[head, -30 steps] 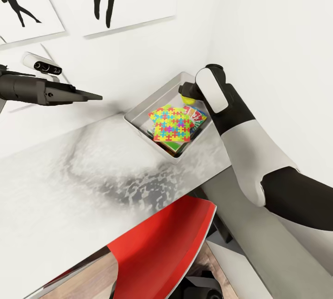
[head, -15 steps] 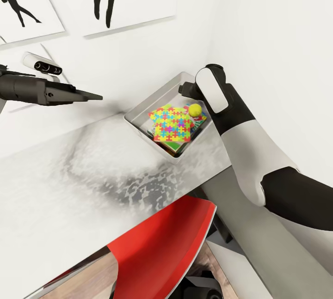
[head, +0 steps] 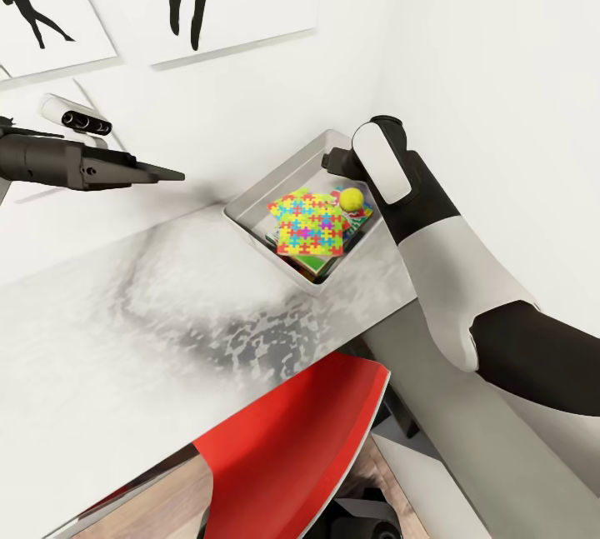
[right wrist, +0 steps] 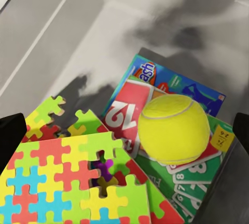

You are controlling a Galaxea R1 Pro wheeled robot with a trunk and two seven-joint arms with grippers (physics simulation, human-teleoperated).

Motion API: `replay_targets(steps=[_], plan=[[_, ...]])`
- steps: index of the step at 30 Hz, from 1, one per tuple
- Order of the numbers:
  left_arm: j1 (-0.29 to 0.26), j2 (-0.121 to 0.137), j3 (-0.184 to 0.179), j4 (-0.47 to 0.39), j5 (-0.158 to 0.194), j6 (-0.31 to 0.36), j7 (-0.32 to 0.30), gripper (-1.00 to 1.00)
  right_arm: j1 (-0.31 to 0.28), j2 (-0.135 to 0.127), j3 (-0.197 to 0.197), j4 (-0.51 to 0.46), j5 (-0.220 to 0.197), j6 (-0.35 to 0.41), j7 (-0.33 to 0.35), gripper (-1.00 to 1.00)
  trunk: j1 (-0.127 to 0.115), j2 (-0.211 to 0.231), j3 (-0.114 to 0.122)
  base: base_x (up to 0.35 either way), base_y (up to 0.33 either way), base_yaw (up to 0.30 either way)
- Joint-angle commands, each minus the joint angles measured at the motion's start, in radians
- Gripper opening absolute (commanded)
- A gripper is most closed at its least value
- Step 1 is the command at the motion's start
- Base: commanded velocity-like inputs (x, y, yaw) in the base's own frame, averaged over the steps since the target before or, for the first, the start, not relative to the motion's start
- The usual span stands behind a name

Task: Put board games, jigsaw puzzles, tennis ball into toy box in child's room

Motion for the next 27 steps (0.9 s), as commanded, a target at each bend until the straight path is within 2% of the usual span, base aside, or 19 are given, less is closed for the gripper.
replay_targets(steps=[1,7,12,19,27], plan=[[-0.001,0.001,-0.003,0.000,0.001,0.011,-0.004,1.00,-0.001,0.000,0.001,0.000,-0.009,0.001,-0.010,1.00,0.001,-0.002,-0.002,0.000,0.000,0.000],[-0.001,0.006,-0.003,-0.005,0.001,0.011,-0.004,1.00,-0.001,0.000,0.001,-0.021,-0.009,0.001,-0.014,1.00,0.001,-0.002,-0.002,-0.028,0.000,0.000],[-0.001,0.008,-0.003,-0.004,0.001,0.011,-0.004,1.00,0.002,0.000,0.001,-0.072,-0.010,0.006,-0.016,1.00,0.001,-0.002,0.000,-0.252,0.000,0.000],[-0.001,0.008,-0.004,-0.003,0.001,0.011,-0.004,1.00,0.006,0.000,0.001,-0.085,-0.010,0.006,-0.017,1.00,0.001,-0.002,0.010,-0.115,0.000,-0.004],[-0.001,0.009,-0.004,-0.003,0.001,0.011,-0.004,1.00,0.007,0.000,0.001,-0.085,-0.010,0.007,-0.018,1.00,0.001,-0.002,0.023,-0.289,0.000,-0.056]])
